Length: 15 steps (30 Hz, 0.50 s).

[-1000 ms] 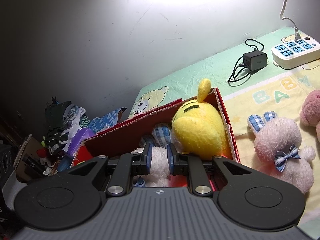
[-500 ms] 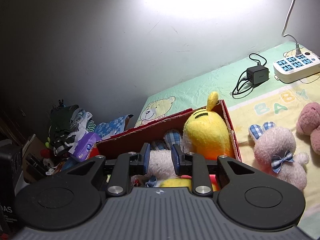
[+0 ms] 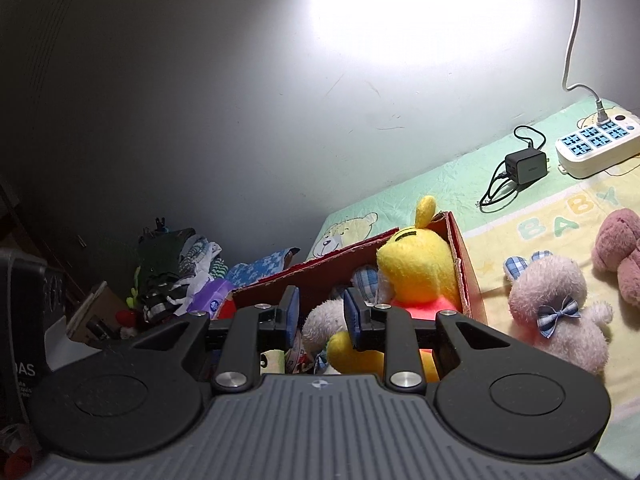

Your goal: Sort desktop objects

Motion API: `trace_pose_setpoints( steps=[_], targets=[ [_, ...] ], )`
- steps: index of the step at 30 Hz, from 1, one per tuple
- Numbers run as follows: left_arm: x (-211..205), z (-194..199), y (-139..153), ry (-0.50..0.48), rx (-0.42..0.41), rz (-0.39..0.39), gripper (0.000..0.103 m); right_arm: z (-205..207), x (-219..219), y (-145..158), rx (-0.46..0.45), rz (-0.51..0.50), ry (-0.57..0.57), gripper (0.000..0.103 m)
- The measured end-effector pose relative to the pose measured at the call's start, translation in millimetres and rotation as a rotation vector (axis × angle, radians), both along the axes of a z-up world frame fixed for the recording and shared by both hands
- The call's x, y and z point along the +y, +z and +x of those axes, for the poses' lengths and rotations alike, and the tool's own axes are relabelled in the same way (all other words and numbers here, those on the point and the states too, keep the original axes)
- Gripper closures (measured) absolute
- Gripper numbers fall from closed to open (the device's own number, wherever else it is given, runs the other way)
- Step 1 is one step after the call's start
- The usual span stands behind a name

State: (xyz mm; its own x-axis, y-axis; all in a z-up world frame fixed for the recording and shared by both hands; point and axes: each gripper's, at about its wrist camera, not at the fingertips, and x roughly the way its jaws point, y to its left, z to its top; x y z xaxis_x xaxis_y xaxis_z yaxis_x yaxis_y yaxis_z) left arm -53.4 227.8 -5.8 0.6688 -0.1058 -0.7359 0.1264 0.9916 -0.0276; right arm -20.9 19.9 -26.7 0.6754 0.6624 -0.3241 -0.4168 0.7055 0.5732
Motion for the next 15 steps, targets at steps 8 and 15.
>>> trace_pose_setpoints(
  steps=[8,15],
  targets=[
    [-54,-17,25,-0.09,-0.086,-0.019,0.003,6,-76,-4,0.056,0.138,-0.064,0.075],
    [-132,-7,23,-0.215,-0.087,-0.077,0.003,23,-142,-18,0.122,0.112,-0.127,0.074]
  ],
)
